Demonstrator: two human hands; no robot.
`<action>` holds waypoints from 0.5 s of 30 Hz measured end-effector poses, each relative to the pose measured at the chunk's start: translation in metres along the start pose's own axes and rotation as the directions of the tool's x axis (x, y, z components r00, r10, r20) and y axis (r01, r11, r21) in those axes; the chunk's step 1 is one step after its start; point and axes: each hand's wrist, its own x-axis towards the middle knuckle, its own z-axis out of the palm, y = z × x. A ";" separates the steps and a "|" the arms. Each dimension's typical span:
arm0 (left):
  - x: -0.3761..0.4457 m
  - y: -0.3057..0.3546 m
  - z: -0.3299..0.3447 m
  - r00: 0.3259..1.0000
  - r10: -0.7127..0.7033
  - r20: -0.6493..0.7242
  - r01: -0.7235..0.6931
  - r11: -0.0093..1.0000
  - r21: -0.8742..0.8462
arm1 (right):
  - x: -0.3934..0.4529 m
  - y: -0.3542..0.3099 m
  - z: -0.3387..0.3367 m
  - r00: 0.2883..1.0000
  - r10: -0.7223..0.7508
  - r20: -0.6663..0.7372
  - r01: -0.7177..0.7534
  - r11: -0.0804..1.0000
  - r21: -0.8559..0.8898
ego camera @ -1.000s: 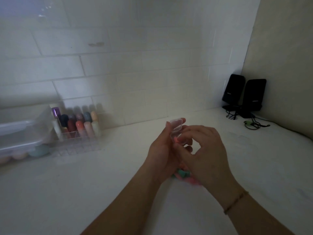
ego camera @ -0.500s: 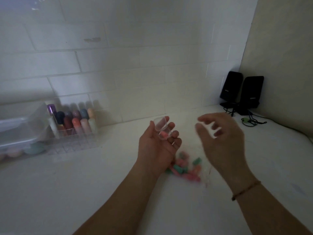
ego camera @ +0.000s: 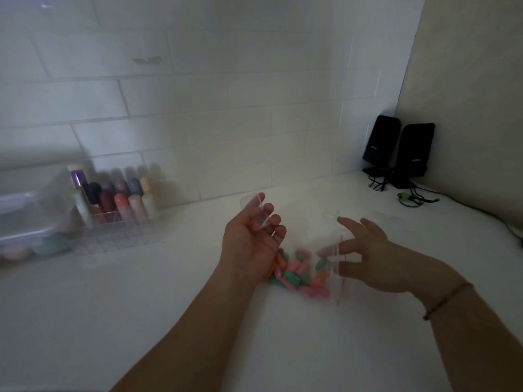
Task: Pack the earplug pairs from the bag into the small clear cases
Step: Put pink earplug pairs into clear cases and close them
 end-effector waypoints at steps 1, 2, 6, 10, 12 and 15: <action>0.000 -0.001 0.000 1.000 0.000 -0.007 0.000 1.000 0.000 | 0.003 -0.001 0.006 1.000 0.001 -0.018 -0.002 0.998 -0.055; 0.000 -0.002 0.001 1.000 0.003 -0.012 -0.003 1.000 -0.001 | 0.007 -0.003 0.012 0.999 -0.004 -0.048 -0.002 0.993 -0.118; 0.000 -0.003 0.002 1.000 0.009 -0.009 -0.008 1.000 0.022 | 0.024 -0.013 0.035 0.972 -0.020 -0.236 -0.026 0.982 -0.189; -0.002 -0.005 0.003 1.000 0.013 -0.025 -0.011 0.998 0.066 | 0.033 -0.015 0.044 0.925 -0.058 -0.376 0.000 0.988 -0.154; -0.002 -0.005 0.004 0.999 0.019 -0.030 -0.016 0.996 0.086 | 0.035 -0.016 0.047 0.906 -0.083 -0.416 0.013 0.986 -0.168; -0.003 -0.004 0.003 0.998 0.025 -0.054 -0.017 0.989 0.146 | 0.037 -0.019 0.050 0.912 -0.050 -0.407 -0.008 0.990 -0.140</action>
